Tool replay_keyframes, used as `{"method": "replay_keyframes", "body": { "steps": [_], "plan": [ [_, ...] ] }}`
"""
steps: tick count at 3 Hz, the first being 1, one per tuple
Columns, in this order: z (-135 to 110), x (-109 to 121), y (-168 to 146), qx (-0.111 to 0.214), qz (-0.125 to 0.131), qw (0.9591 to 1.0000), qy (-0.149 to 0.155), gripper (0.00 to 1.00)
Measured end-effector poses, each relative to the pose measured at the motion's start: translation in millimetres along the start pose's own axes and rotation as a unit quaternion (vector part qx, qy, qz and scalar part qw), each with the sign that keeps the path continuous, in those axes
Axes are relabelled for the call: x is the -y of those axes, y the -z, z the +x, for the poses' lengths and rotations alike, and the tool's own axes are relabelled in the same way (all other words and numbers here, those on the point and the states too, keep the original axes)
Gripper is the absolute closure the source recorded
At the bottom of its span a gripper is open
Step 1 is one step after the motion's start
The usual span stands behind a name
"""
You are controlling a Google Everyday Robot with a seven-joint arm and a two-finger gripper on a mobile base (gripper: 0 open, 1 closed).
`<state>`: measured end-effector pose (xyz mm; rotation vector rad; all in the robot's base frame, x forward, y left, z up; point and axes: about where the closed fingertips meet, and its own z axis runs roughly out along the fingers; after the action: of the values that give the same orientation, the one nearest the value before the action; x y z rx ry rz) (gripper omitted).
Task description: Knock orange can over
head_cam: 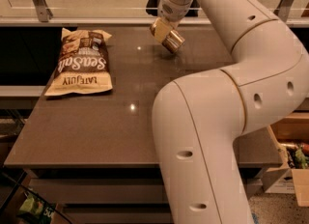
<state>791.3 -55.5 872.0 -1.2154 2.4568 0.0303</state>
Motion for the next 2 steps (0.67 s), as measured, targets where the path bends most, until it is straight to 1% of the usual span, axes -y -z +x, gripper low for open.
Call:
{"method": "replay_keyframes", "body": {
  "steps": [2],
  "plan": [
    [-4,-9,-20,-0.013,-0.024,0.9995,0.016,1.00]
  ]
}}
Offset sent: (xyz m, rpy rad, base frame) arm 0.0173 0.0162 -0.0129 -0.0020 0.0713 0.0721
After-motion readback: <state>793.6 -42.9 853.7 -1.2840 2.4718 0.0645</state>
